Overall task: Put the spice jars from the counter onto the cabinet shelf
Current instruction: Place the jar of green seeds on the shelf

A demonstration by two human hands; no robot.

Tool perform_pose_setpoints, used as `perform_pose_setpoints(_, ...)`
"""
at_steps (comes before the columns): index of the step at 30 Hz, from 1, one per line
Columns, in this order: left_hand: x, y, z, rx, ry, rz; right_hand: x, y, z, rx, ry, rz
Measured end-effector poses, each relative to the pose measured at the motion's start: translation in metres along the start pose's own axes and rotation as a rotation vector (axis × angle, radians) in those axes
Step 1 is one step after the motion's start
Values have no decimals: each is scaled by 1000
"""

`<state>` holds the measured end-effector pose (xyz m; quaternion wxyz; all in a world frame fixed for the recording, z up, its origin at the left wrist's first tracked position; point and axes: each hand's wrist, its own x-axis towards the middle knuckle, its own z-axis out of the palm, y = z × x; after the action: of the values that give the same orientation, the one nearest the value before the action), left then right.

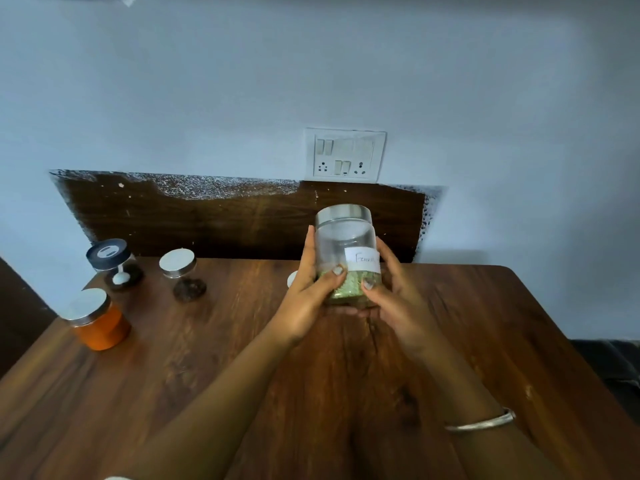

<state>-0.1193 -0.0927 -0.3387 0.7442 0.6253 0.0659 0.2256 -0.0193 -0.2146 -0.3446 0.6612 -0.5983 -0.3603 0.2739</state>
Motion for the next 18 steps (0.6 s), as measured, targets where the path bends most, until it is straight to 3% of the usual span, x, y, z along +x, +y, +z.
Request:
perform_pose_setpoints(3,-1,-1,1,55,19,38,-1,1,0,-14,-109,11)
perform_pose_setpoints(7,-3,3,-2,326,16,76,-8,-2,0,31,-66,3)
perform_pose_setpoints(10,-4,9,-5,480,-37,79,-9,-5,-1,-74,-8,-16)
perform_pose_setpoints(14,-7,12,-6,405,-124,57,-11,-8,-2,-198,0,-25)
perform_pose_setpoints(18,-8,13,-7,406,-102,99,-13,-11,-6,-129,-12,-37)
